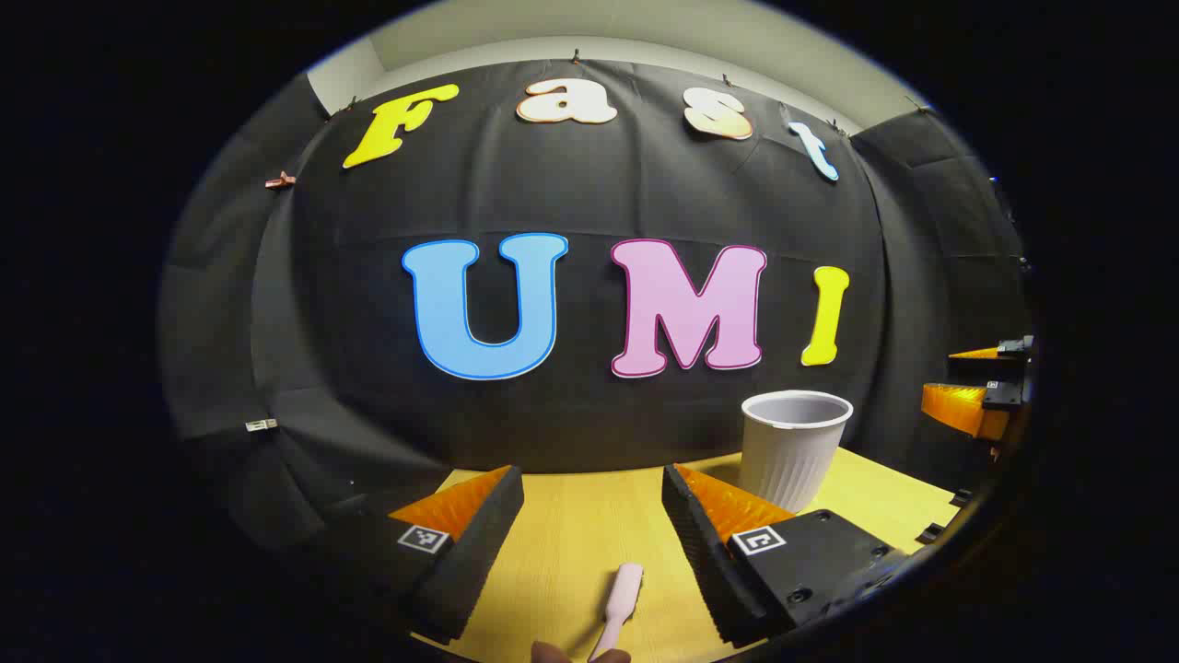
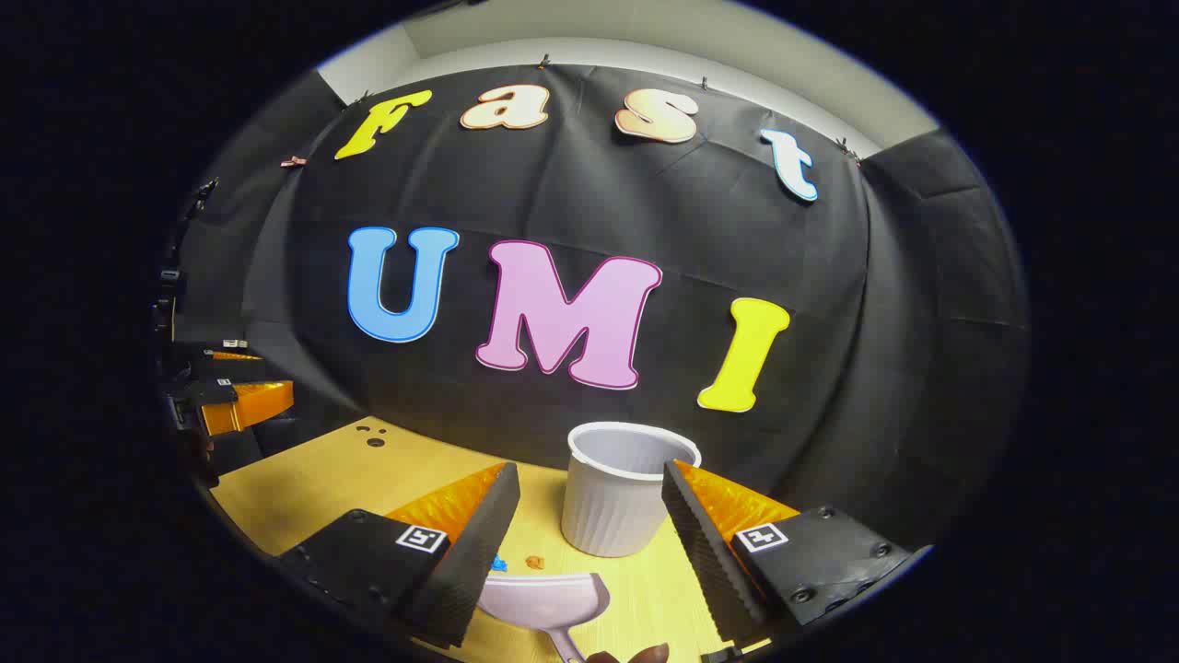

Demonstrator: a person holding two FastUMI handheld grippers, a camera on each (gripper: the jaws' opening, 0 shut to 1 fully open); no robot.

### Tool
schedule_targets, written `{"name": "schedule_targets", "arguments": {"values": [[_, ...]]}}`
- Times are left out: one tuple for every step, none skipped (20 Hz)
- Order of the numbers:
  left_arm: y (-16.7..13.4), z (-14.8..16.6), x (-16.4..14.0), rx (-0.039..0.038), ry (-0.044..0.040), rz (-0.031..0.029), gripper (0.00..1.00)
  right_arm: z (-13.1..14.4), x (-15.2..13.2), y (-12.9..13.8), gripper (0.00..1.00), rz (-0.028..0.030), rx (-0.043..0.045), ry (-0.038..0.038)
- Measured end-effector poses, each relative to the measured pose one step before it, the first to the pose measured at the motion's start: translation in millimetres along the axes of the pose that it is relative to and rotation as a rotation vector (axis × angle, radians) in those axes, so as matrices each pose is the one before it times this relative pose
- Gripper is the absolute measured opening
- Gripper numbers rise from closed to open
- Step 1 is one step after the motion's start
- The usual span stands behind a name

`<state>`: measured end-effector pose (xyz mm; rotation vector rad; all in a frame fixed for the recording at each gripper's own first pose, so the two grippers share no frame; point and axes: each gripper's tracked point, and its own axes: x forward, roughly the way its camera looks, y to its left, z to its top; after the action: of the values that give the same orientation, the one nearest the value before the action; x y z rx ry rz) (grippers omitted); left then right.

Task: Pick up the small broom and dustpan from the desktop, sweep the trash into the dustpan with the broom, and then empty the trash into the garbage bin.

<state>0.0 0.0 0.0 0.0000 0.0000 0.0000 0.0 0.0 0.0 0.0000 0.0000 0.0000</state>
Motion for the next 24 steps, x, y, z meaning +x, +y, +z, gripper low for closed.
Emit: {"name": "schedule_targets", "arguments": {"values": [[-0.17,0.63,-0.01,0.00406,0.001,-0.00074,0.96,-0.88,0.39,1.12,0.98,0.0046,0.00152,0.00212],[-0.66,0.5,-0.19,0.00398,0.00142,-0.0016,0.96,-0.36,0.37,1.07,0.97,0.00049,-0.00126,0.00073],[-0.46,-1.43,1.24,0.00255,0.00129,-0.00058,0.96,-0.45,0.5,0.91,0.97,0.00121,-0.00347,0.00105],[-0.84,-1.65,0.05,0.00147,0.00119,-0.00129,0.96,0.37,0.55,0.8,0.98,0.00211,-0.0025,0.00049],[-0.05,0.45,0.24,0.0023,0.00287,-0.00104,0.96,0.37,0.36,1.23,0.97,0.00355,0.00047,0.00079],[-0.56,-1.08,0.14,0.00221,0.00153,-0.00129,0.96,0.77,1.01,1.23,0.97,0.00387,0.00198,0.00019],[-0.18,1.49,0.27,0.003,-0.00098,-0.00138,0.96,0.12,0.31,0.76,0.98,0.00117,0.0012,-0.00054],[-0.78,-0.71,-0.62,0.00403,-0.00034,-0.00088,0.96,0.75,0.95,0.47,0.97,0.00178,0.00173,0.00201],[-0.19,0.47,-0.34,0.00409,-0.00086,0.0001,0.96,-1.7,-0.61,-0.28,0.98,0.00121,0.00222,0.00219],[-0.46,-1.3,-0.36,0.00294,-0.00046,-0.00118,0.96,0.56,-0.16,0.15,0.97,0.0012,0.00378,0.00141],[-0.48,1.1,-0.48,0.0014,-0.00106,-0.00069,0.96,-0.22,1.29,-0.05,0.97,0.00046,0.00398,0.00089],[0.03,-0.81,-0.52,0.00068,0.00019,0.00005,0.96,0.98,-0.2,0.45,0.97,0.00089,0.0024,-0.00081],[-0.11,0.74,-0.14,0.00064,0.00055,-0.00101,0.95,-0.14,-0.27,-0.31,0.97,0.00196,-0.00053,0.00017],[-0.76,-1.45,-0.18,0.00089,0.00071,-0.00177,0.95,-0.54,-0.58,0.81,0.97,0.00453,-0.0022,0.00333],[-0.1,-0.45,-0.1,0.00152,0.00091,-0.00105,0.95,-2.9,0.01,0.97,0.98,0.00902,-0.00131,0.00977],[-0.58,-2.42,0.37,0.00303,0.00296,-0.00234,0.95,-5.19,-0.18,2.06,0.98,0.01766,0.00188,0.02192],[-0.83,-0.84,0.78,0.0047,0.00513,-0.00199,0.95,-13.33,-0.02,7.12,0.98,0.03311,0.00303,0.05001],[-0.92,-3.85,-1.18,0.00323,0.00469,-0.00325,0.95,-13.82,-0.58,4.27,0.98,0.01938,0.00125,0.05053],[-1.16,-2.13,-0.05,0.00238,0.00668,-0.00375,0.95,-21.31,-2.66,1.69,0.98,0.02367,0.00398,0.07227],[-1.27,-5.09,-0.8,0.00091,0.00578,-0.0027,0.95,-22.81,-1.5,1.35,0.98,0.01715,0.01027,0.07679],[-2.0,-3.96,-0.72,-0.00063,0.0076,-0.00282,0.95,-25.79,2.61,-2.06,0.98,0.00906,0.0144,0.08272],[-1.2,-5.06,0.03,-0.00122,0.00873,-0.0022,0.95,-24.44,3.83,-2.35,0.98,0.00816,0.01584,0.08339],[-1.35,-3.41,0.49,0.00047,0.00935,-0.0011,0.95,-23.28,6.39,-1.48,0.97,0.00399,0.00742,0.08057],[-0.92,-4.66,1.58,0.00157,0.00978,0.00106,0.95,-19.62,7.17,-2.6,0.97,0.00227,-0.0021,0.07458]]}}
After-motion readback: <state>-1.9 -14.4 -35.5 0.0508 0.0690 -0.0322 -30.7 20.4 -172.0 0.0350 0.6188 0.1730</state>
